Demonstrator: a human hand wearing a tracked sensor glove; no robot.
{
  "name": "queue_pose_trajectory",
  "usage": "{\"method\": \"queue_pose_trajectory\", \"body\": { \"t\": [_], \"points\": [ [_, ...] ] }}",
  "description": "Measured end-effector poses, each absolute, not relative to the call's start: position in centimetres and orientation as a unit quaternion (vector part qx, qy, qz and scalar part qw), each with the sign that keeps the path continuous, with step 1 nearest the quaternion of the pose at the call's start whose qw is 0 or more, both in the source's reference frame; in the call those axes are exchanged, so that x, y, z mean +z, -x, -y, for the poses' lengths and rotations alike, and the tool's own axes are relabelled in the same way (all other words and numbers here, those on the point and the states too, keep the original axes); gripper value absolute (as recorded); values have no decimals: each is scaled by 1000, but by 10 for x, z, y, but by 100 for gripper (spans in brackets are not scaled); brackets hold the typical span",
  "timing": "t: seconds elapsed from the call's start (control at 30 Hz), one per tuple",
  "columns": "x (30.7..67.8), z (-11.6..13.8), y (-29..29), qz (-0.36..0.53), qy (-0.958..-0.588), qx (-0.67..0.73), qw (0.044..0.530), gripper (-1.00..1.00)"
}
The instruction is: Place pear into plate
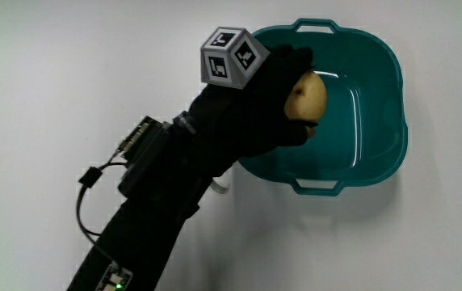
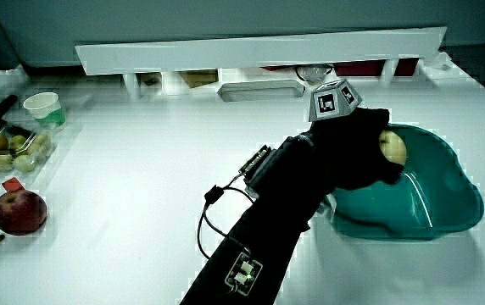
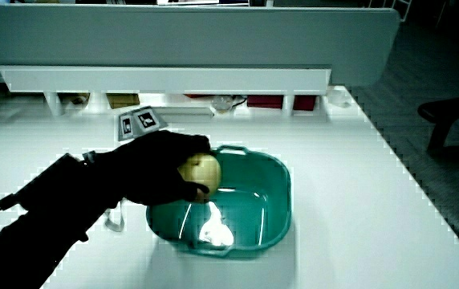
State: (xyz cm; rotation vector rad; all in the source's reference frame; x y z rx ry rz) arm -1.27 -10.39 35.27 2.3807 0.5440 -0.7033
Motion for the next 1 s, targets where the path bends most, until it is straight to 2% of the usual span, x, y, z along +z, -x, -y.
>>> {"method": "queue_pose_trajectory", "body": {
  "t": [0.17,0.27,0.3,0.33,0.4,0.87,1.0],
  "points": [
    [392,106,-5,-224,-898,-260,276,0],
    [413,104,-19,-231,-893,-253,292,0],
    [414,102,-23,-236,-897,-235,291,0],
    [414,100,-27,-232,-888,-238,317,0],
    [406,95,-31,-218,-889,-220,339,0],
    [444,87,-44,-204,-872,-197,399,0],
    [445,89,-44,-197,-867,-190,417,0]
  ]
}}
